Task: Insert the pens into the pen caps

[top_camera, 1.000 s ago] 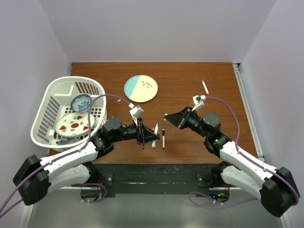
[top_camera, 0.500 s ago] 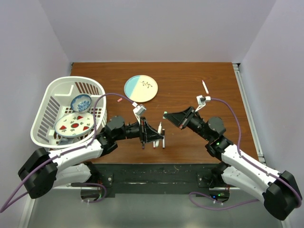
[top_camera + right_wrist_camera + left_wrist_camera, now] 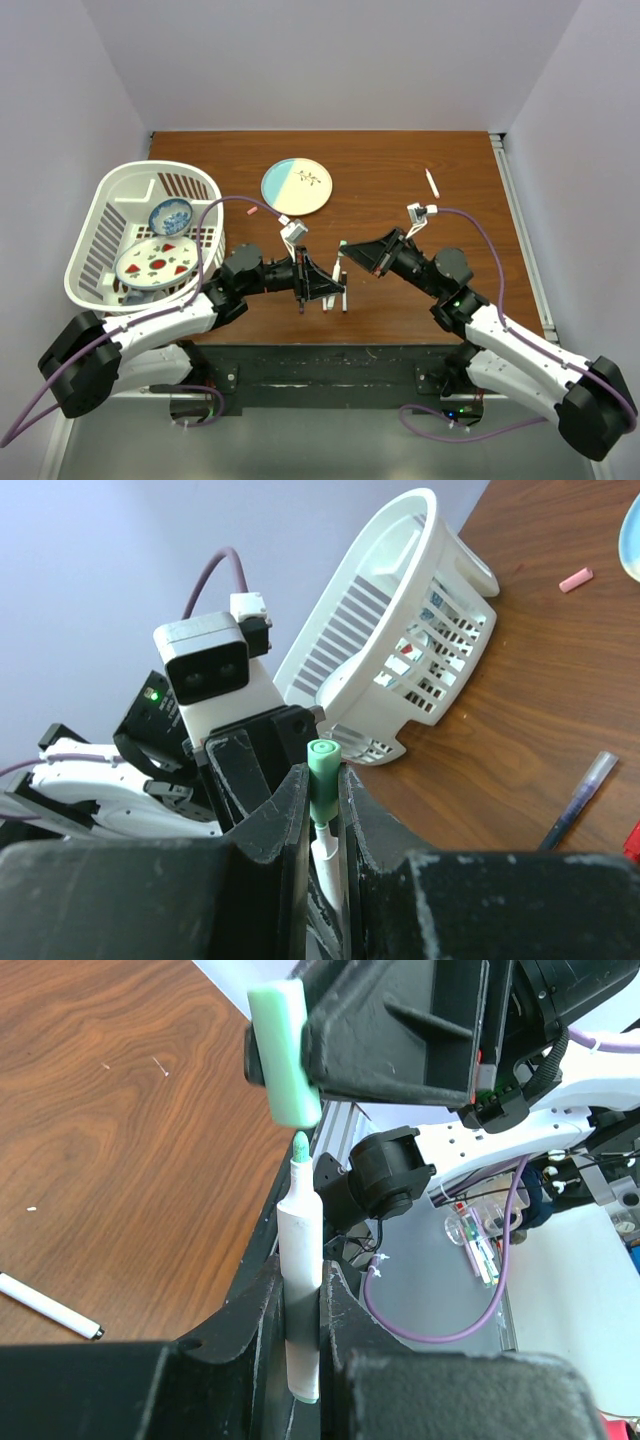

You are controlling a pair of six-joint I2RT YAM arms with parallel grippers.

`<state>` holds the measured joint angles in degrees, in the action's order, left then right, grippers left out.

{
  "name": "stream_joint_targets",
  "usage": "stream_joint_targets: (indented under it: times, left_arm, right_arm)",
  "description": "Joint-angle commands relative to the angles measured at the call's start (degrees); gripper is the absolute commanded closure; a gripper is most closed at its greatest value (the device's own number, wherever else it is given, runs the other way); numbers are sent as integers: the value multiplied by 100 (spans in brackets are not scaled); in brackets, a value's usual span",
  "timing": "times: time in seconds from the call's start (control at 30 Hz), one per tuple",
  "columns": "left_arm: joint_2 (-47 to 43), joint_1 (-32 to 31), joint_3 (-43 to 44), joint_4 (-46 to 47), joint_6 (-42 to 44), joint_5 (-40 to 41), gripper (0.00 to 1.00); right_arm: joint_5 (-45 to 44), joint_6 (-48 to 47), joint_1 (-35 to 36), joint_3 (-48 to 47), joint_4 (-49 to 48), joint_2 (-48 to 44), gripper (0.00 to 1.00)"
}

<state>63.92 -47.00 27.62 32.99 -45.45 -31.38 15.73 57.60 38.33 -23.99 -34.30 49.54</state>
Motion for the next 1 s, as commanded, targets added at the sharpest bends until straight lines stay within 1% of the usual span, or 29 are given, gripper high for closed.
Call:
stream_joint_targets:
  times: [0.0, 0.23, 0.37, 0.5, 0.6, 0.83, 0.9, 0.97]
  left_arm:
    - [24, -11, 192, 260, 72, -88, 100]
    - [-20, -2, 191, 199, 106, -71, 100]
    - [-134, -2, 209, 58, 168, 0, 100]
    - [-213, -2, 227, 5, 203, 26, 100]
    - [-292, -11, 218, 5, 203, 79, 100]
    - [-310, -11, 271, 137, 203, 61, 100]
    - [-328, -2, 288, 155, 195, 35, 100]
    - [-345, -11, 332, 137, 212, 18, 100]
  right_arm:
    - [71, -205, 96, -150, -147, 21, 100]
    - [71, -451, 298, -168, 81, 30, 100]
    - [-43, -689, 368, -1, 319, -145, 100]
    - [70, -750, 404, 280, 48, -234, 100]
    - [132, -760, 421, 360, 108, -295, 100]
    - [185, -575, 640, 535, -85, -427, 100]
    - [176, -522, 720, 649, -155, -454, 96]
    - [238, -531, 782, 694, -156, -524, 89]
